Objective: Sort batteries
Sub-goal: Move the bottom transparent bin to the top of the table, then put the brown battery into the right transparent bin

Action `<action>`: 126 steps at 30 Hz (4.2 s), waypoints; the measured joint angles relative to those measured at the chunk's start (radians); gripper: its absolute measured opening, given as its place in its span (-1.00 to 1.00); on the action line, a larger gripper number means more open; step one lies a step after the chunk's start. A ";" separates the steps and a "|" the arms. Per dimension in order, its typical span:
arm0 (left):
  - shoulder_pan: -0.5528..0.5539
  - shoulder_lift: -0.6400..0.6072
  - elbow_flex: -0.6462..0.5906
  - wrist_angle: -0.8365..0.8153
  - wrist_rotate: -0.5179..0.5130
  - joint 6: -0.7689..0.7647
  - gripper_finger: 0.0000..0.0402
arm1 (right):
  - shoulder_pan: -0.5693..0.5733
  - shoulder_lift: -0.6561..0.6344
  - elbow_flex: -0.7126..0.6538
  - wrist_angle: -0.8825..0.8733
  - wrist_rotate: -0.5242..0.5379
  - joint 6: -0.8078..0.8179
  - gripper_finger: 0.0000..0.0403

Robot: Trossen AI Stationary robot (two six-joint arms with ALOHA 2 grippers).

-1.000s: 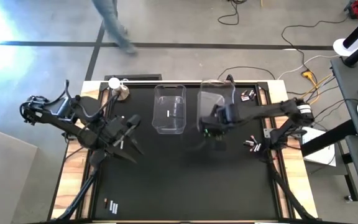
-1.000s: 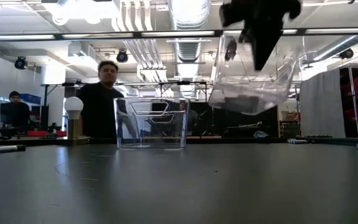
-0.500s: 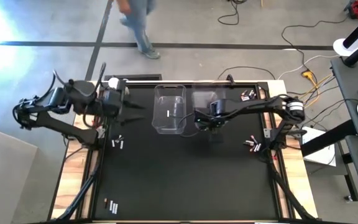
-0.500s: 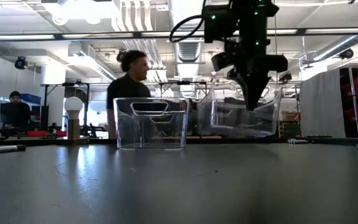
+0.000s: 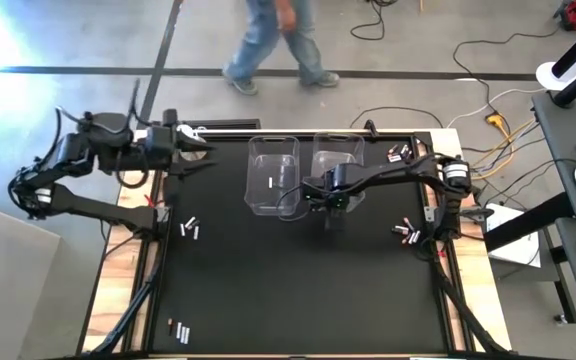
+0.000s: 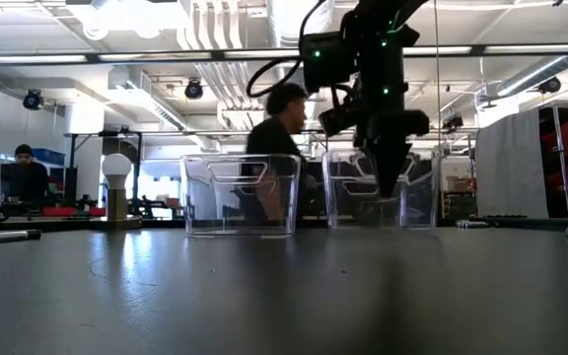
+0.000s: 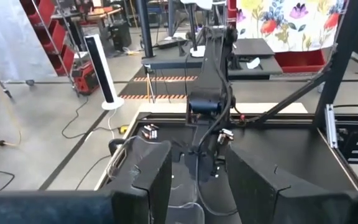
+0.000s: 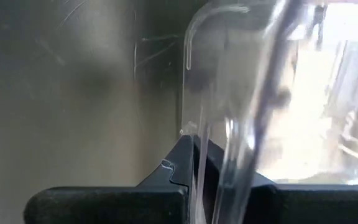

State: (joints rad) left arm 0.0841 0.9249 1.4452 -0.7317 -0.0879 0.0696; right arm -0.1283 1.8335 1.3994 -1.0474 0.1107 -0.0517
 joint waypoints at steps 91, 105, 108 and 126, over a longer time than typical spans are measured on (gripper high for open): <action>0.001 -0.038 -0.030 -0.112 -0.010 0.087 -0.07 | 0.241 -0.470 0.023 -0.325 -0.008 0.486 0.03; 0.001 0.022 -0.148 -0.107 -0.097 0.047 -0.08 | 0.353 -0.589 -0.451 -0.175 -0.130 0.645 -0.26; 0.001 0.016 -0.206 -0.107 -0.112 -0.026 -0.08 | 0.352 -0.590 -0.518 -0.134 -0.138 0.637 -0.31; 0.001 0.007 -0.479 -0.065 -0.165 -0.371 -0.08 | 0.316 -0.590 -0.723 0.031 -0.110 0.476 -0.52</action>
State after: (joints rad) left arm 0.0853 0.9323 0.9667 -0.7965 -0.2531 -0.3009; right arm 0.1877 1.2434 0.6766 -1.0164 0.0006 0.4239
